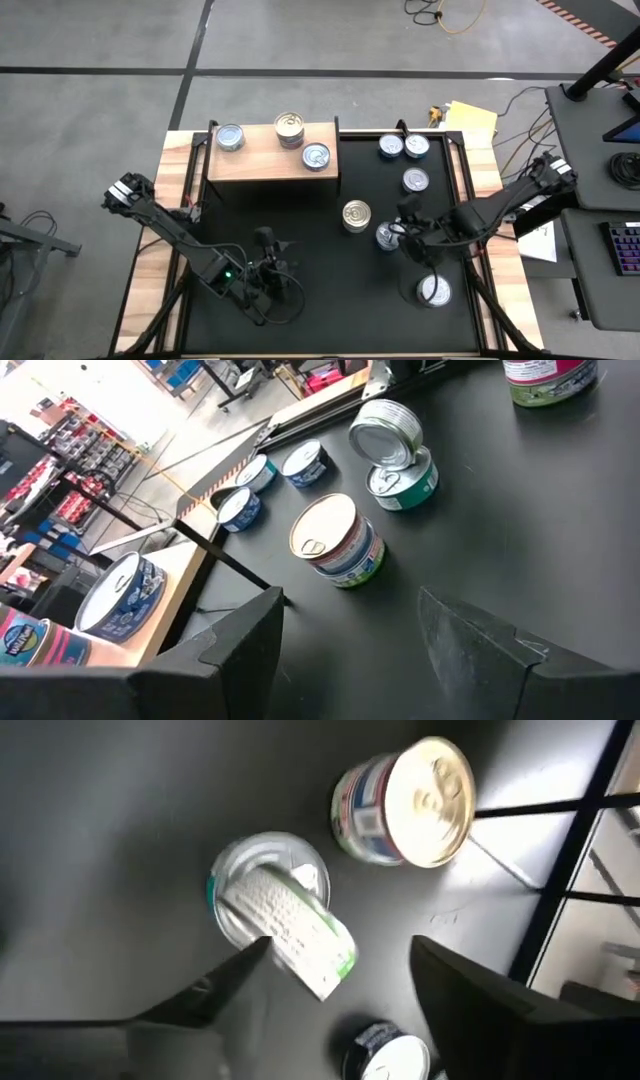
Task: Stack canned seafood by type on shelf
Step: Stack the green/white tuna can on top of the other green/white tuna can on the shelf
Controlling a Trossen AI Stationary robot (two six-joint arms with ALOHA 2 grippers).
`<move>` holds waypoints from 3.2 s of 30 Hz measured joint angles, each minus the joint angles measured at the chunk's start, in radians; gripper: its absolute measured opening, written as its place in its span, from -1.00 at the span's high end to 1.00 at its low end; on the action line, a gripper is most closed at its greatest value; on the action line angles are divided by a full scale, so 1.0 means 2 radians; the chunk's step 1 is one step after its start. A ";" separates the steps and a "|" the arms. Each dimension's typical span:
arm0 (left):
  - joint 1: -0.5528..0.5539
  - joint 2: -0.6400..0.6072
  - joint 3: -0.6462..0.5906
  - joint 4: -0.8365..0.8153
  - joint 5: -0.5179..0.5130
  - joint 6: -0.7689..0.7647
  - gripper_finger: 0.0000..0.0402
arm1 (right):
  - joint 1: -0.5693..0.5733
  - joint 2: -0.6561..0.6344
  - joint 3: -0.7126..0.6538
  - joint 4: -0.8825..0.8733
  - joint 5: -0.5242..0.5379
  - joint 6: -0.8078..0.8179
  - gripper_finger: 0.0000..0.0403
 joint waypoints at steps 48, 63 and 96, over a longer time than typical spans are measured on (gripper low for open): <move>0.004 -0.001 0.000 0.017 0.001 -0.018 -0.08 | -0.104 0.044 0.044 0.066 -0.116 -0.013 0.38; 0.005 -0.001 0.000 0.021 -0.038 -0.012 -0.08 | -0.114 0.022 -0.076 0.438 -0.199 0.090 0.38; -0.075 -0.065 -0.011 0.014 -0.030 -0.053 -0.08 | -0.096 0.189 -0.241 1.184 -0.194 0.083 0.38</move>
